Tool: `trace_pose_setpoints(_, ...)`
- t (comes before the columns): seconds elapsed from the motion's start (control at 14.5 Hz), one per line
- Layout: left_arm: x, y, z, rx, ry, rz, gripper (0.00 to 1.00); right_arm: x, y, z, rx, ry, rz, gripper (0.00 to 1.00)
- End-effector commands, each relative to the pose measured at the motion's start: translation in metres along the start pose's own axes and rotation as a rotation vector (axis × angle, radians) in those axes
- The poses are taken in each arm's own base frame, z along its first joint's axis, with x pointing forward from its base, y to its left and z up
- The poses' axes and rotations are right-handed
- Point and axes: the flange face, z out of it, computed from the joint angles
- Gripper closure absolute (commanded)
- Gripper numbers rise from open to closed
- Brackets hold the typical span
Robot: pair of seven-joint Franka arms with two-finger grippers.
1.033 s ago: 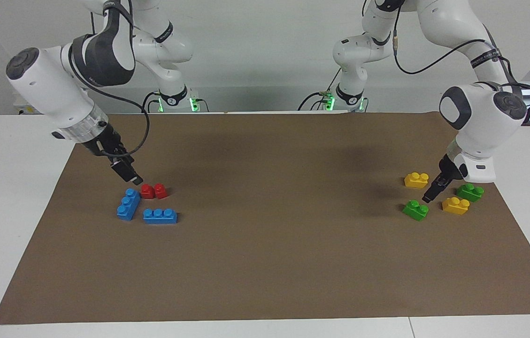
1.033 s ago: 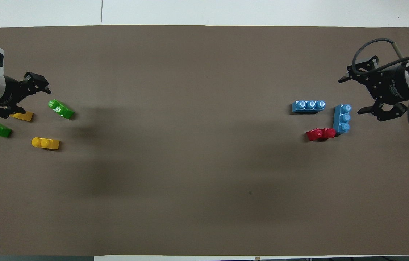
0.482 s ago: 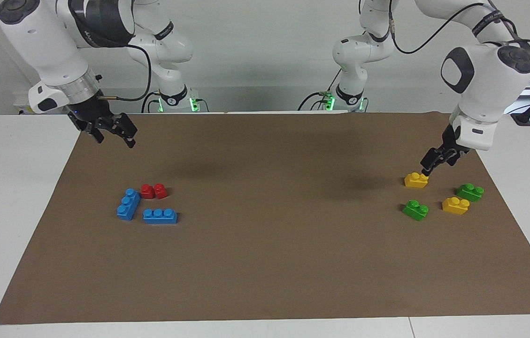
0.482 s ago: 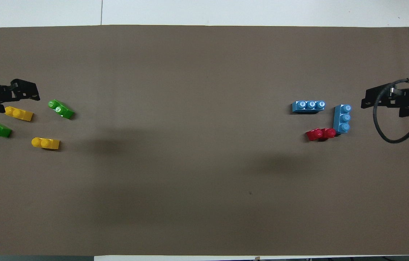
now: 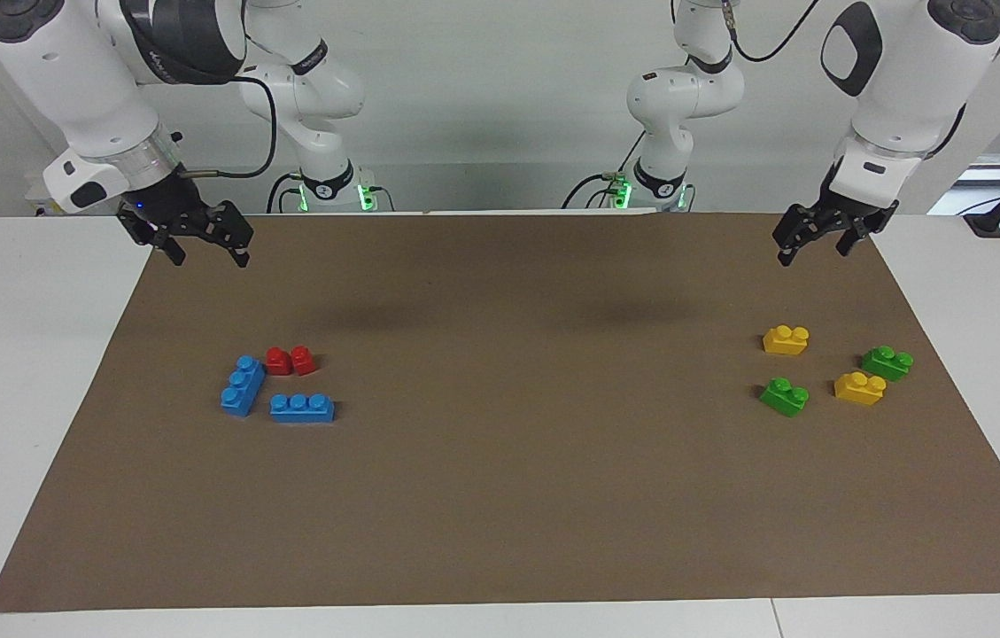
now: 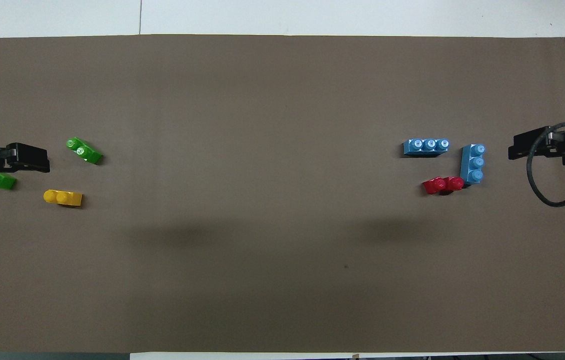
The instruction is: Remove green block with left arm and hold with right
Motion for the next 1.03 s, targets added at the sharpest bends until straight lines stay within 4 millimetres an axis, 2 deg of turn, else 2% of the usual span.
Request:
trace_pose_setpoints(0.0,-0.006,0.000,-0.008,0.012,-0.040,0.043,0.00,0.000,0.003,-0.010,-0.050,0.002,-0.064,0.00)
trace_pose_setpoints(0.14,-0.005,0.001,-0.022,0.010,-0.043,0.045,0.00,0.000,0.004,-0.009,-0.052,0.001,-0.089,0.00)
trace_pose_setpoints(0.28,-0.002,0.001,-0.024,-0.029,-0.032,0.029,0.00,0.000,0.004,-0.009,-0.052,0.001,-0.089,0.00)
trace_pose_setpoints(0.34,-0.002,-0.006,-0.026,-0.064,-0.030,0.010,0.00,0.000,0.004,-0.010,-0.052,0.001,-0.090,0.00)
trace_pose_setpoints(0.62,-0.001,0.000,-0.025,-0.073,-0.029,0.019,0.00,0.000,0.006,-0.009,-0.074,0.000,-0.096,0.00)
trace_pose_setpoints(0.96,-0.007,-0.003,-0.036,-0.073,-0.009,0.025,0.00,0.000,0.007,-0.008,-0.075,-0.002,-0.094,0.00)
